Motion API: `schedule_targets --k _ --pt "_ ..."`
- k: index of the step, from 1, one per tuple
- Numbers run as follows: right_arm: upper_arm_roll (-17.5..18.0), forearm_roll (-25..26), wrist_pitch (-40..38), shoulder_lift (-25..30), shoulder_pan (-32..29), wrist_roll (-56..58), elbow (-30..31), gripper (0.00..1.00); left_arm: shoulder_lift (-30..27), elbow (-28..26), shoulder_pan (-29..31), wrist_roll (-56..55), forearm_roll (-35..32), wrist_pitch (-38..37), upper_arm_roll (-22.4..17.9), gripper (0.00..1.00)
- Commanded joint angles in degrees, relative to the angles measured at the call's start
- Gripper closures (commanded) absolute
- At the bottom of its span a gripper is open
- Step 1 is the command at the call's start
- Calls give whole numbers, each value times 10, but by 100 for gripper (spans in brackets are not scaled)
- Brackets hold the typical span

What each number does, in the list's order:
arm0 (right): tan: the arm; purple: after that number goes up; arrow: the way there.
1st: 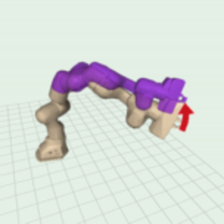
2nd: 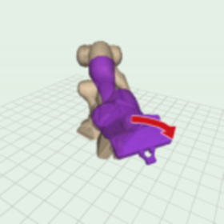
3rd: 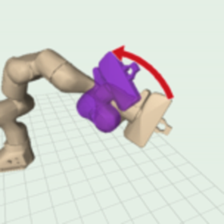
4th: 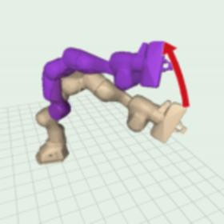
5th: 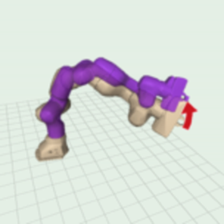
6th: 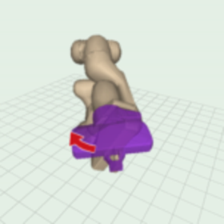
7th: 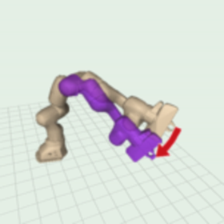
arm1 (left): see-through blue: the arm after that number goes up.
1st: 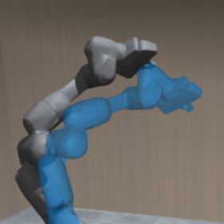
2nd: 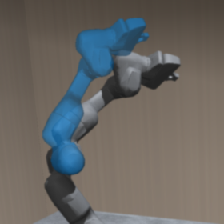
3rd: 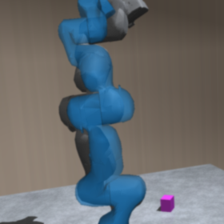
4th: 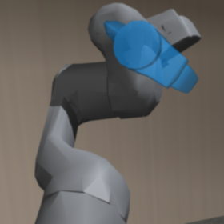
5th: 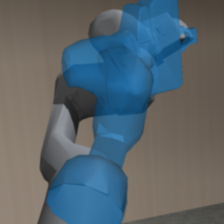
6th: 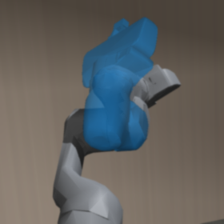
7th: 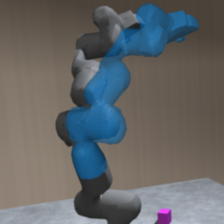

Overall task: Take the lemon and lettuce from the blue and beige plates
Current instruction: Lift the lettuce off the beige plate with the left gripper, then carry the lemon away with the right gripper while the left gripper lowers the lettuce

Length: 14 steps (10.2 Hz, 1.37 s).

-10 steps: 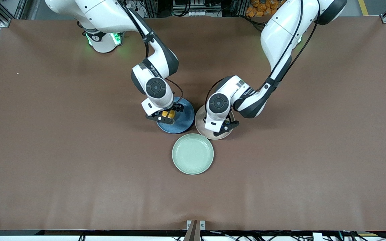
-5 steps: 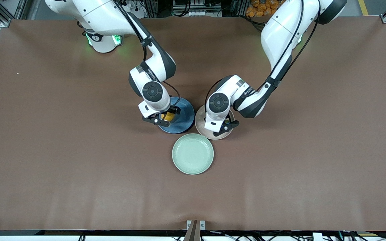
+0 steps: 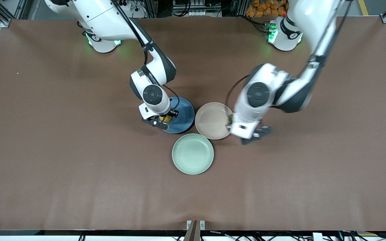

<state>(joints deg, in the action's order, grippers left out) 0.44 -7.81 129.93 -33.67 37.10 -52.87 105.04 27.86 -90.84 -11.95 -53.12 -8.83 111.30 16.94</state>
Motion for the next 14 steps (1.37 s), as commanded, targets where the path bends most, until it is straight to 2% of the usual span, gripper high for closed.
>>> schedule_targets --k 1,4,6,7,8,9,10,12,14 --pt "3 -6 -7 -3 -3 -32 -21 100 14 -21 91 108 -6 -17 5 100" --pt "1 1 -35 1 -4 -86 -64 100 60 -18 162 178 -13 -10 5 100" --pt "-12 7 -107 2 -26 -73 -121 100 80 -17 175 192 -13 1 4 100" --pt "-13 26 -143 2 -48 -41 -146 100 95 -17 186 192 -34 11 3 100" --pt "-12 38 -160 1 -75 1 -156 100 97 -17 191 193 -62 13 5 73" --pt "-13 41 -160 1 -95 48 -157 100 90 -17 189 193 -61 10 5 10" --pt "-13 54 -160 -3 -121 96 -157 100 79 -17 192 192 -60 9 9 0" --pt "-13 87 -152 -8 -182 203 -157 100 39 -16 188 191 -59 -2 16 0" --pt "-13 99 -126 -18 -219 280 -157 100 -25 -15 191 219 -59 -40 41 0"
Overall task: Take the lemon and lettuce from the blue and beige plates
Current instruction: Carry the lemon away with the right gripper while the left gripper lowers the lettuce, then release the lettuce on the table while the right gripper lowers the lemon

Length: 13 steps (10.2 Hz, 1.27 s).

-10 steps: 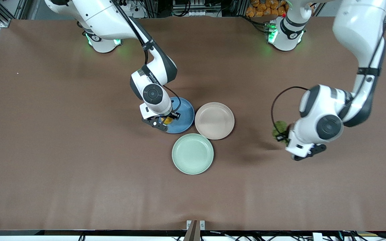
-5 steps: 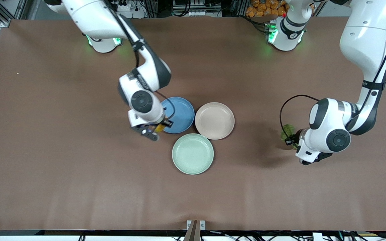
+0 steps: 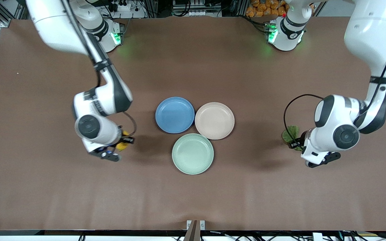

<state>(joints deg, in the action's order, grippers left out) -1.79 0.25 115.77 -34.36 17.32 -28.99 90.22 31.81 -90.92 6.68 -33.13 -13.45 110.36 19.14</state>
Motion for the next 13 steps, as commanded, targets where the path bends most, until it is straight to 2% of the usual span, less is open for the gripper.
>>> schedule_targets --k 1,2,4,6,7,8,10,13 --pt "9 38 42 -17 -38 67 -8 100 -102 -10 3 33 -13 -44 27 0" --pt "9 59 62 -26 -62 101 -8 100 -136 -1 1 42 -14 -64 29 0" --pt "9 63 116 -44 -106 195 -9 100 -190 12 2 60 -13 -105 48 0" --pt "10 62 146 -56 -133 251 -9 100 -235 14 6 114 -9 -136 49 0" --pt "10 61 151 -56 -141 270 -8 75 -255 15 7 141 -4 -142 45 0" --pt "10 56 151 -55 -143 272 -7 1 -270 28 24 154 41 -172 44 0" --pt "11 55 147 -52 -142 271 -7 0 -285 50 34 155 65 -211 44 0" --pt "11 56 124 -24 -152 289 5 0 -307 51 51 169 84 -222 41 0"
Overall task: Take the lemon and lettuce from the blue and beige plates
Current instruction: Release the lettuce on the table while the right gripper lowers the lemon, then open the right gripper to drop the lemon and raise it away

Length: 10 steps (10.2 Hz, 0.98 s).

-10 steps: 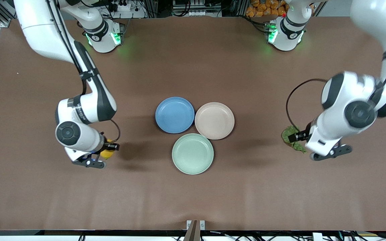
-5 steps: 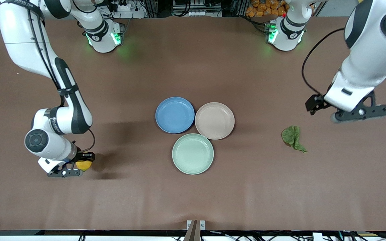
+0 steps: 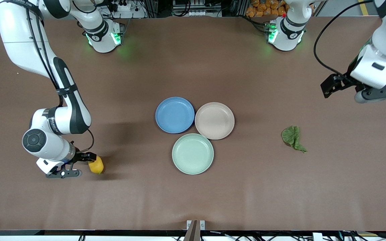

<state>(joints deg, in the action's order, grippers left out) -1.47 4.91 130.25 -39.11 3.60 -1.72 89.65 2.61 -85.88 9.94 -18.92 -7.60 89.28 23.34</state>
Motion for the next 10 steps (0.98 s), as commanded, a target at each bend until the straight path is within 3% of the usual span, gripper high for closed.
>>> schedule_targets --k 1,5,6,10 --pt "8 9 -26 46 -18 52 34 0 -25 1 18 61 52 -11 -20 0" --pt "9 9 -27 221 -11 67 215 0 -40 -2 -101 87 68 -13 -179 0" --pt "11 8 -45 259 -9 61 242 0 -38 -2 -101 88 74 -13 -181 0" --pt "30 6 -124 326 -16 39 212 0 -36 0 -100 88 74 -13 -183 0"
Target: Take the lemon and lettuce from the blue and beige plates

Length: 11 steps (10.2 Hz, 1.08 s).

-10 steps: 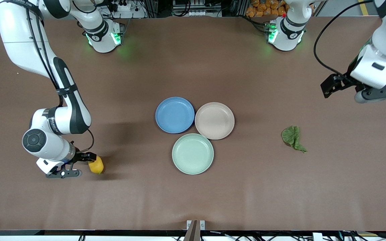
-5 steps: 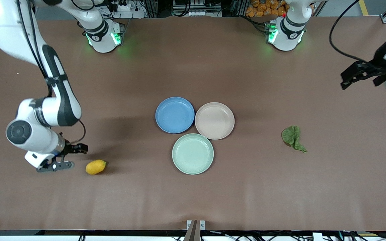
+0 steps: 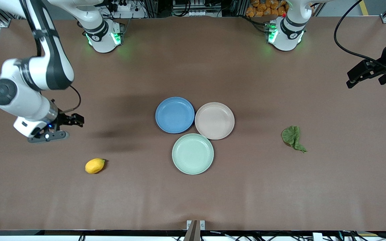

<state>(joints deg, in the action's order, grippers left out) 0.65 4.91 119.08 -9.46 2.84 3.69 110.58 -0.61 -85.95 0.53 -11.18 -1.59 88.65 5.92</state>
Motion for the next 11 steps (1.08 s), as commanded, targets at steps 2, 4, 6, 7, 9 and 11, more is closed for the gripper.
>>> schedule_targets --k 2,4,6,7,9,11 --pt "7 -7 -52 54 -10 -14 -33 0 -3 2 -5 10 11 -7 -10 0" --pt "4 -64 -148 59 -33 -7 -116 0 -1 2 -6 9 8 -7 -9 0" --pt "-6 -62 -211 70 -29 -4 -175 0 3 2 -6 10 9 -7 -8 0" --pt "-13 -60 -233 73 -27 -3 -196 0 3 2 -6 10 8 -7 -8 0" --pt "-15 -59 -269 84 -26 9 -227 0 3 2 -5 11 9 -7 -8 0" --pt "-23 -64 -308 94 -20 3 -242 0 3 2 -9 9 8 -6 -8 0"
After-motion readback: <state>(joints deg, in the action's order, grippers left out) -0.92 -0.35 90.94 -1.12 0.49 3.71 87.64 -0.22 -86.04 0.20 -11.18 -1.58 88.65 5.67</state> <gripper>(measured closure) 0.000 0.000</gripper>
